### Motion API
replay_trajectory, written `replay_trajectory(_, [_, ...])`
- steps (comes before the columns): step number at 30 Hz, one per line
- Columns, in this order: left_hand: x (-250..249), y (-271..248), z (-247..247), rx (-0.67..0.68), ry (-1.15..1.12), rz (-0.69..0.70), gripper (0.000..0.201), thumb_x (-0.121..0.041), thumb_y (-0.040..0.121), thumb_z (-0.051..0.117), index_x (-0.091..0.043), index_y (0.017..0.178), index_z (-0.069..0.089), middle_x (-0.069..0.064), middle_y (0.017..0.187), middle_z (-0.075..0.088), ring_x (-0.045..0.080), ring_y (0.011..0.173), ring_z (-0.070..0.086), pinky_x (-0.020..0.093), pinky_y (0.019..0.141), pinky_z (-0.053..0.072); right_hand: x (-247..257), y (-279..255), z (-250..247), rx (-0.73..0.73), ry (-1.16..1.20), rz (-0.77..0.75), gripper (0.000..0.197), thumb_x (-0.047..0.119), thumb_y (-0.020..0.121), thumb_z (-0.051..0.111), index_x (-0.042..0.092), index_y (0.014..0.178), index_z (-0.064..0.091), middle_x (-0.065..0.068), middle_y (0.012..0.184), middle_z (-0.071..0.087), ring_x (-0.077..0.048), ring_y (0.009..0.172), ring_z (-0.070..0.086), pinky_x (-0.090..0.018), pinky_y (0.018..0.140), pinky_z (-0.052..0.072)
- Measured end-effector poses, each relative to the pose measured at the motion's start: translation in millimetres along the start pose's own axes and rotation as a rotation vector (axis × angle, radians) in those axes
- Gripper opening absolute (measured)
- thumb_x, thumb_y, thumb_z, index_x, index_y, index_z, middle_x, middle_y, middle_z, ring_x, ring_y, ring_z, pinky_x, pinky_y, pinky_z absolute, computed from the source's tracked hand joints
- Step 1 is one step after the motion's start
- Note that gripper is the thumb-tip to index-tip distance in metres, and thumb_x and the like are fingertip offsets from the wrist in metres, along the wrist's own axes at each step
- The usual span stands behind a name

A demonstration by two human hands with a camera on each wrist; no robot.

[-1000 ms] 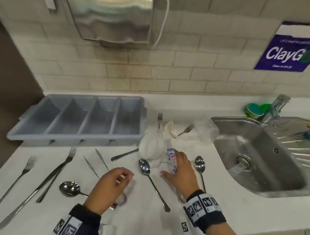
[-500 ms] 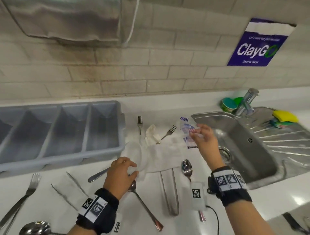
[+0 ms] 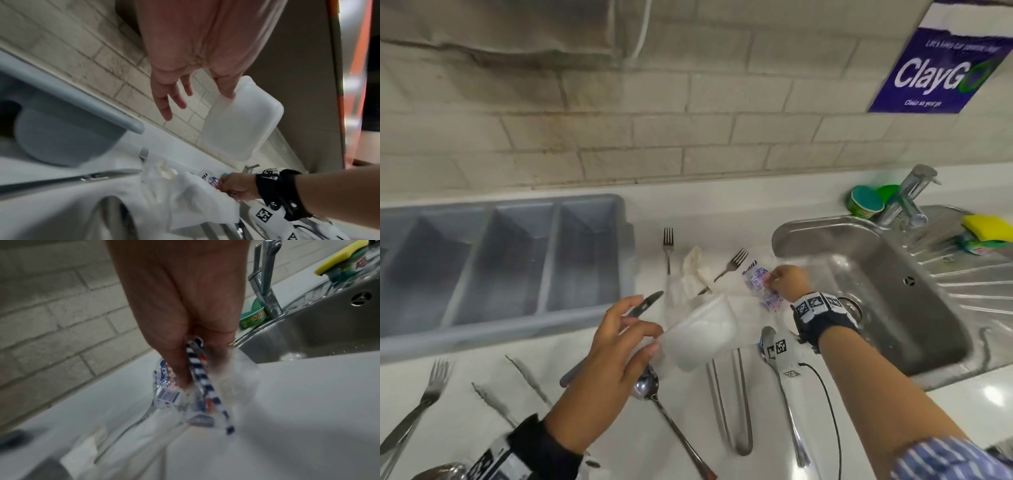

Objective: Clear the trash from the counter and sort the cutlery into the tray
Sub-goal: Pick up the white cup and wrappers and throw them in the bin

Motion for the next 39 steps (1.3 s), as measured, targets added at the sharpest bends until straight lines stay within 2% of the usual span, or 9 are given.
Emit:
replay_trajectory(4, [-4, 31, 44, 0.209, -0.057, -0.026, 0.011, -0.034, 0.091, 0.047, -0.041, 0.09, 0.055, -0.022, 0.148, 0.007, -0.006, 0.131, 0.014, 0.026, 0.112, 0.02, -16, -17, -26, -0.128, 0.418, 0.021, 0.012, -0.006, 0.089, 0.048, -0.007, 0.098, 0.055, -0.02, 0.082, 0.064, 0.001, 0.032, 0.056, -0.008, 0.036, 0.047])
replay_trajectory(13, [52, 75, 114, 0.542, 0.105, -0.195, 0.039, -0.031, 0.097, 0.04, -0.02, 0.134, 0.035, 0.0, 0.157, 0.013, 0.028, 0.145, 0.006, 0.054, 0.119, 0.006, -73, -75, -75, -0.333, 0.903, -0.037, 0.05, -0.001, 0.081, 0.065, 0.016, 0.119, 0.038, -0.002, 0.093, 0.067, -0.006, 0.068, 0.07, -0.023, 0.061, 0.06])
replay_trajectory(17, [57, 66, 121, 0.589, 0.266, -0.114, 0.011, -0.024, 0.092, 0.047, -0.027, 0.103, 0.046, 0.008, 0.134, 0.047, 0.034, 0.128, 0.031, 0.047, 0.108, 0.024, -79, -83, -71, -0.279, 0.899, -0.077, 0.05, 0.0, 0.081, 0.066, 0.014, 0.123, 0.042, -0.004, 0.095, 0.067, -0.009, 0.074, 0.069, -0.023, 0.066, 0.06])
replay_trajectory(21, [50, 64, 111, 0.5, 0.226, -0.051, 0.006, -0.017, 0.091, 0.05, -0.021, 0.095, 0.049, 0.005, 0.097, 0.06, 0.026, 0.097, 0.056, 0.036, 0.089, 0.046, -69, -83, -67, -0.264, 0.776, -0.106, 0.028, 0.004, 0.081, 0.067, 0.022, 0.101, 0.056, -0.004, 0.093, 0.069, -0.004, 0.067, 0.068, -0.026, 0.069, 0.059])
replay_trajectory(26, [34, 65, 88, 0.301, 0.021, -0.027, 0.018, -0.015, 0.087, 0.059, -0.03, 0.079, 0.054, -0.001, 0.093, 0.067, 0.008, 0.088, 0.062, 0.021, 0.085, 0.046, -24, -84, -76, -0.339, 0.671, -0.176, 0.021, 0.005, 0.084, 0.064, 0.012, 0.102, 0.055, 0.002, 0.085, 0.06, 0.001, 0.06, 0.06, -0.001, 0.043, 0.043])
replay_trajectory(29, [26, 60, 58, 0.152, -0.145, -0.037, 0.031, -0.01, 0.082, 0.066, -0.037, 0.073, 0.055, -0.02, 0.081, 0.065, -0.013, 0.084, 0.06, -0.001, 0.08, 0.042, 23, -76, -75, -0.364, 0.63, -0.235, 0.036, -0.002, 0.083, 0.06, 0.014, 0.113, 0.047, -0.001, 0.094, 0.059, -0.013, 0.071, 0.06, -0.008, 0.051, 0.049])
replay_trajectory(32, [23, 47, 21, -0.014, -0.33, -0.081, 0.016, -0.015, 0.074, 0.073, -0.026, 0.075, 0.061, -0.009, 0.083, 0.07, 0.001, 0.087, 0.064, 0.01, 0.084, 0.047, 69, -64, -55, -0.286, 0.549, -0.344, 0.053, -0.012, 0.08, 0.052, 0.017, 0.121, 0.037, 0.0, 0.088, 0.054, -0.011, 0.059, 0.057, -0.009, 0.044, 0.048])
replay_trajectory(37, [21, 17, -43, -0.207, -0.474, -0.08, 0.026, 0.006, 0.079, 0.064, -0.017, 0.09, 0.064, -0.023, 0.072, 0.075, -0.009, 0.073, 0.068, 0.001, 0.071, 0.052, 146, -73, 12, -0.126, 0.098, -0.725, 0.033, -0.014, 0.078, 0.044, 0.003, 0.099, 0.065, -0.017, 0.098, 0.063, -0.033, 0.087, 0.062, -0.033, 0.078, 0.05])
replay_trajectory(39, [23, 8, -62, -0.277, -0.515, -0.078, 0.031, 0.01, 0.079, 0.06, -0.02, 0.089, 0.062, -0.025, 0.069, 0.074, -0.01, 0.07, 0.068, 0.0, 0.066, 0.051, 157, -74, 56, 0.066, -0.114, -0.752, 0.034, -0.006, 0.084, 0.049, 0.004, 0.113, 0.063, -0.019, 0.118, 0.057, -0.036, 0.102, 0.059, -0.038, 0.09, 0.049])
Point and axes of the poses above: each hand's wrist, its own y-axis towards the middle knuckle, its own z-axis out of the palm, x = y × z, the point moved 7 cm from there along y, towards the middle knuckle
